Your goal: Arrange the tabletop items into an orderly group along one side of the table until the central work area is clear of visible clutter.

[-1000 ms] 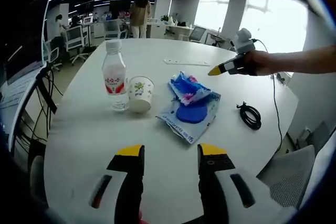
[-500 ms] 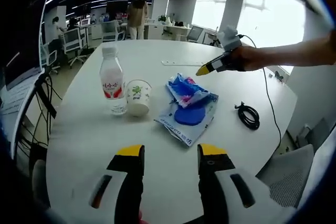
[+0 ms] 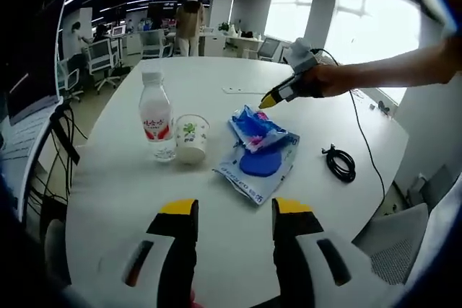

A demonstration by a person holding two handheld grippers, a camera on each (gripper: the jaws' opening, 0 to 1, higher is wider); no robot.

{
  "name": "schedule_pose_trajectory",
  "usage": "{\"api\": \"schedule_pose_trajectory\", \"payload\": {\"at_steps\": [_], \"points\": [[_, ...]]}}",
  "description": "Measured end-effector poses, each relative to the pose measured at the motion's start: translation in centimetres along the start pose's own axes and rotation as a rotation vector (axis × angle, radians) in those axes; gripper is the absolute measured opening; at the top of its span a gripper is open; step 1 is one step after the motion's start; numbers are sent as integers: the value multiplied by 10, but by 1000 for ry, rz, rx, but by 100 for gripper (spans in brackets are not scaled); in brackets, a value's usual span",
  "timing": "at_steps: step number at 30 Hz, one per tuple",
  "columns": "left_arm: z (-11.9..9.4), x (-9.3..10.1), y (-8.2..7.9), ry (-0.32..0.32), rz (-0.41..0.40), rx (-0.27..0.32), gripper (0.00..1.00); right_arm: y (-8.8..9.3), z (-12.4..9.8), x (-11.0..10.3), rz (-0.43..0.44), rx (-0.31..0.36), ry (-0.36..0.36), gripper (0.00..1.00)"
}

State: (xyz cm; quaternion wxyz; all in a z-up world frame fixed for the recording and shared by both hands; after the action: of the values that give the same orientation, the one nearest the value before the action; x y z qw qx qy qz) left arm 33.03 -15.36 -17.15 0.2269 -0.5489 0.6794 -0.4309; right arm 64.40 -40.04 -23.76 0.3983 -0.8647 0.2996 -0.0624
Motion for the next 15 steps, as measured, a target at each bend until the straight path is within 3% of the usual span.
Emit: {"api": "schedule_pose_trajectory", "payload": {"at_steps": [7, 11, 15], "points": [[0, -1, -2, -5, 3, -3, 40, 0, 14, -5, 14, -48, -63, 30], [1, 1, -5, -4, 1, 0, 40, -4, 17, -7, -66, -95, -77, 31], [2, 2, -8, -1, 4, 4, 40, -2, 19, -10, -70, -112, -93, 29]]}}
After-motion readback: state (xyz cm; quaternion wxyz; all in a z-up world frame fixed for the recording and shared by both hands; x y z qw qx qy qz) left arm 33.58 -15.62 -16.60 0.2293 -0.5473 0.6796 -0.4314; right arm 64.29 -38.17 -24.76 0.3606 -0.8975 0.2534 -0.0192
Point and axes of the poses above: the point that each gripper's makers call its tool centre point, and the gripper's own axes: z roughly forward along the fingers, x roughly to its right, y roughly out of its underside, the point moved 8 cm from there along -z, roughly backward along the fingers, and after that the axes turned 7 degrees about x, right-handed, at the moved point
